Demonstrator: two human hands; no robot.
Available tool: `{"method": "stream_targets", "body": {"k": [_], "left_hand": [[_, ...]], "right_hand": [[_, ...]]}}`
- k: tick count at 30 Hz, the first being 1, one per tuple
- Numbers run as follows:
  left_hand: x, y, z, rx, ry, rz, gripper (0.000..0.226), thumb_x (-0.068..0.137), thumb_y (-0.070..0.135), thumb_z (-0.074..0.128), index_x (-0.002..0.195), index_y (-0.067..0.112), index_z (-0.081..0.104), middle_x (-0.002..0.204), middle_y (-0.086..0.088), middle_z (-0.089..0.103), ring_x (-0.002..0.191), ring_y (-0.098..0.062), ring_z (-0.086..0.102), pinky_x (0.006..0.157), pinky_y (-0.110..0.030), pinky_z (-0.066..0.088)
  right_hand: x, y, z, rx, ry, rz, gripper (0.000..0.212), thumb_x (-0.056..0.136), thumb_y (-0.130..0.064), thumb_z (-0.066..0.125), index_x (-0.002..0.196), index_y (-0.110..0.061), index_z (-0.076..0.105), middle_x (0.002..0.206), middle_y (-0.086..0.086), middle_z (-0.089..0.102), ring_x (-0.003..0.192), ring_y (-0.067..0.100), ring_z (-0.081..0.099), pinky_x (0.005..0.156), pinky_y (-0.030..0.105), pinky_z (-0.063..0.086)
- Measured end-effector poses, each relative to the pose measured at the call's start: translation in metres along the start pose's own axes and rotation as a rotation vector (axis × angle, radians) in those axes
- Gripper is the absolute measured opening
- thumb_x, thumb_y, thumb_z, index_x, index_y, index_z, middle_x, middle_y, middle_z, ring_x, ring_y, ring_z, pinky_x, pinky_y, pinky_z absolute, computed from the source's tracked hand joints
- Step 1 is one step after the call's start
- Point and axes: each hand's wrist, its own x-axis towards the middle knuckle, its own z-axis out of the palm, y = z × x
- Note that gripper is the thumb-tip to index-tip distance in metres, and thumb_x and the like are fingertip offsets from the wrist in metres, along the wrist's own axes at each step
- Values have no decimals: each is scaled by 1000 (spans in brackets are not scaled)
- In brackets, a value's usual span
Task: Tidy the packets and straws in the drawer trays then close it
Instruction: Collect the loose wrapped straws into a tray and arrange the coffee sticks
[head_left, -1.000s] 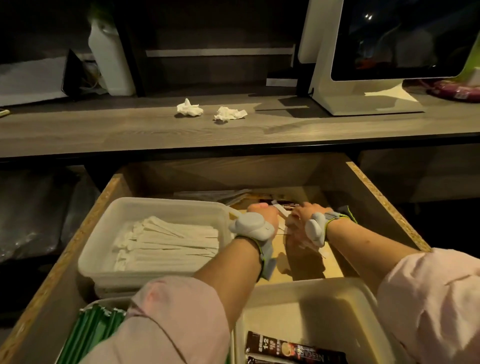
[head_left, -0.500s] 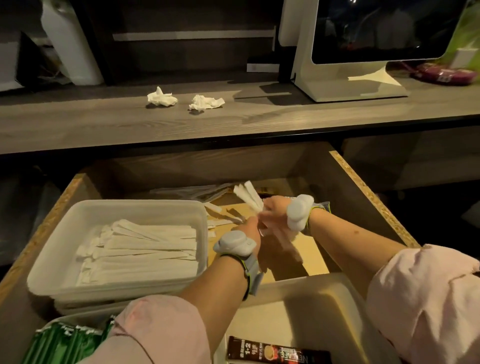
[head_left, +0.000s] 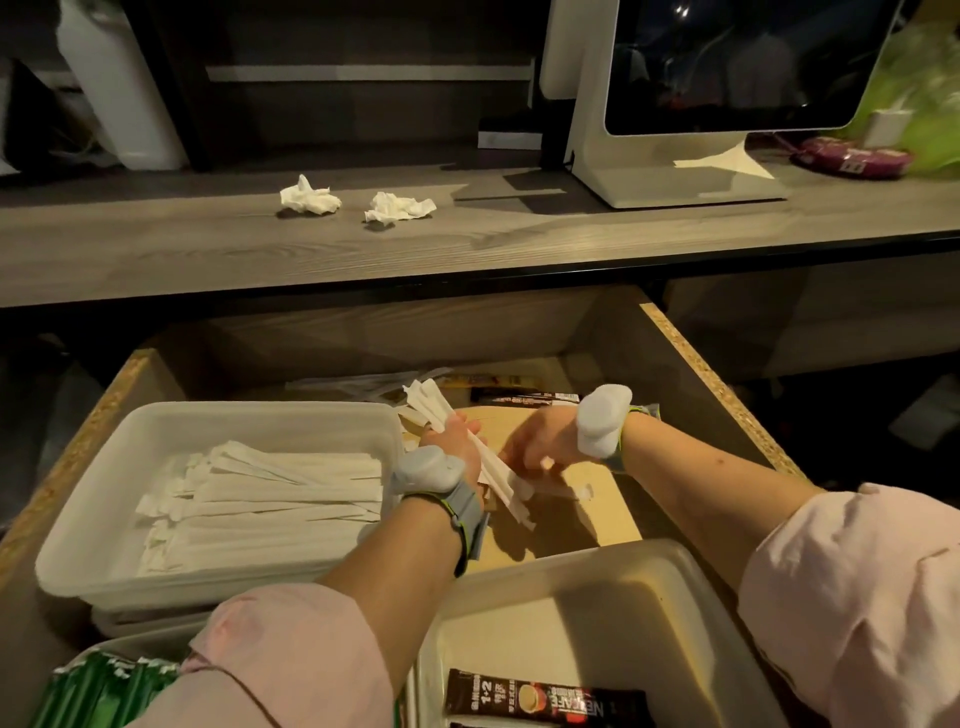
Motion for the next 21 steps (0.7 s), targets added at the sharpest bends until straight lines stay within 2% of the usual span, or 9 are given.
{"method": "stream_targets", "body": {"k": [2,4,7,9,11,13,16,19,21], "left_hand": [[3,3,2,-5,-31,-29,47,101,34,26,138,9,42,141,-9,51,98,-18,56,93,-36,40],[-3,4,1,-40,9,0,49,101,35,26,136,7,46,122,-11,64,87,-14,57,80,-29,41],[-23,10,-1,-37,115,104,44,101,30,31,129,3,51,76,3,63,86,-15,62,78,-29,42],[-41,17,-1,75,153,240,38,102,26,31,126,2,48,71,3,57,68,-13,54,70,-27,40],[-55,20,2,165,93,298,25,100,28,35,111,10,49,81,-5,56,71,-18,51,80,-36,47],[-63,17,1,275,30,296,18,95,35,47,103,19,46,104,-11,58,78,-21,53,88,-41,48],[-67,14,0,472,29,230,58,89,47,53,136,17,38,134,-9,54,106,-29,58,96,-37,45],[-60,14,-1,526,86,191,47,97,39,41,135,11,44,130,-10,57,100,-27,54,85,-30,40],[-58,17,-3,577,150,132,41,102,30,32,135,7,43,134,-11,53,111,-29,52,85,-31,35]], "right_hand": [[0,6,3,-408,-59,35,32,92,-19,56,123,-18,62,124,4,63,115,25,59,100,33,48],[2,14,6,-562,-62,65,36,92,-31,58,124,-16,62,115,1,64,104,23,60,93,26,50],[11,29,-12,-502,130,142,35,86,-25,64,115,-5,67,90,1,56,76,17,49,62,21,43],[12,34,-27,-394,281,215,32,84,-20,63,111,-6,69,93,5,65,75,20,55,66,26,46],[9,31,-26,-171,356,153,32,90,-24,61,115,-5,67,94,4,66,83,20,62,74,28,50],[6,24,-10,55,322,1,29,91,-26,62,108,-3,69,79,-1,64,73,14,59,73,27,56],[2,5,13,11,202,-133,31,89,-25,65,97,4,69,90,21,69,77,28,63,83,36,55],[8,-6,9,-21,33,-130,33,89,-24,64,111,-1,68,112,19,69,95,34,67,89,36,55],[24,-4,-6,-102,108,-107,29,91,-25,60,116,-12,68,116,9,69,97,25,66,87,32,54]]}}
